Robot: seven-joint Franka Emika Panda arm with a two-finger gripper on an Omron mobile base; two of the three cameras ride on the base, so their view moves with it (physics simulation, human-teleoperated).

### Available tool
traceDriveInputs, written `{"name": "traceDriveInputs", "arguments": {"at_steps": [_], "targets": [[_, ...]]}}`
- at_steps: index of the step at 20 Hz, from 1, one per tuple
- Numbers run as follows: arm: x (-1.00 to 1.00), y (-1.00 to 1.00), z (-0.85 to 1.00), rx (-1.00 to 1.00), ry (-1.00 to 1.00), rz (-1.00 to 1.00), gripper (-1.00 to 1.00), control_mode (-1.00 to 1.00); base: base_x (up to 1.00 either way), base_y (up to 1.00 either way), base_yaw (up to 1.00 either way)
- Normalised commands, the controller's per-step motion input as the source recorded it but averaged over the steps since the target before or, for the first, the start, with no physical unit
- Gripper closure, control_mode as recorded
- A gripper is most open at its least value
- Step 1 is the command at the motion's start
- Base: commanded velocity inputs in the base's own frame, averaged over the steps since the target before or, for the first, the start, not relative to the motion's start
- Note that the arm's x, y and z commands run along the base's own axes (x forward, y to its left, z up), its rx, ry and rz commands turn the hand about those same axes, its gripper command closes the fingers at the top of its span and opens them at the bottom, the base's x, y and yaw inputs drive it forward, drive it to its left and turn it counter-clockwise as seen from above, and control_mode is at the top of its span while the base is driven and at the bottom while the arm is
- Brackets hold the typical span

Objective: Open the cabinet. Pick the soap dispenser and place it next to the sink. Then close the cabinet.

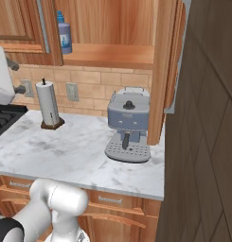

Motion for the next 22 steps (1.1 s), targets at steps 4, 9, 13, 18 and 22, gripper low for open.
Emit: {"name": "traceDriveInputs", "arguments": {"at_steps": [4,9,13,18,22], "targets": [[0.17,0.0,0.17,-0.02,0.15,0.06,-1.0,-1.0,0.0,0.0,0.0],[0.23,0.0,0.12,-0.02,0.11,0.19,-1.0,-1.0,0.0,0.0,0.0],[0.23,0.04,0.09,-0.01,0.03,0.38,-1.0,-1.0,0.0,0.0,0.0],[0.23,0.05,0.07,-0.03,0.0,0.4,-1.0,-1.0,0.0,0.0,0.0],[0.35,0.13,0.07,-0.04,0.01,0.32,-1.0,-1.0,0.0,0.0,0.0]]}}
